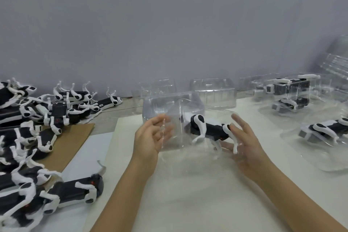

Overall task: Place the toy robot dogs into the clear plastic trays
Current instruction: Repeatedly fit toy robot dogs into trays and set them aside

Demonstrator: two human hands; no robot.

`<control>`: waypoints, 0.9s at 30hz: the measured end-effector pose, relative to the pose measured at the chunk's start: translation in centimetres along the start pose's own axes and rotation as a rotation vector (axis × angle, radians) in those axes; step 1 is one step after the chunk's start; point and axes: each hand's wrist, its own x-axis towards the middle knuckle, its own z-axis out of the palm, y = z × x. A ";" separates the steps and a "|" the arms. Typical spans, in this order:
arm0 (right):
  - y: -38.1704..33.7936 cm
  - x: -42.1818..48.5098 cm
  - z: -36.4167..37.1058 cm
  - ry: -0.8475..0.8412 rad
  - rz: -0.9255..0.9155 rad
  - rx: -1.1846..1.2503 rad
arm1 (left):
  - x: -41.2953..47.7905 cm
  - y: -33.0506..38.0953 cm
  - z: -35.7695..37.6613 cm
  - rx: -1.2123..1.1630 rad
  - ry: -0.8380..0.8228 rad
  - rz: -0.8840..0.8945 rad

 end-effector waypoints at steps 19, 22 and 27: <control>-1.6 -1.4 -0.4 0.061 -0.393 -0.394 | -2.7 -2.4 3.4 0.415 -0.127 0.136; -4.3 -1.7 -2.4 0.074 -0.298 -0.366 | -3.3 -3.1 5.8 0.367 -0.169 0.150; -11.1 -1.6 -7.4 0.416 -0.408 -0.238 | -3.1 -3.2 13.7 0.219 -0.398 0.099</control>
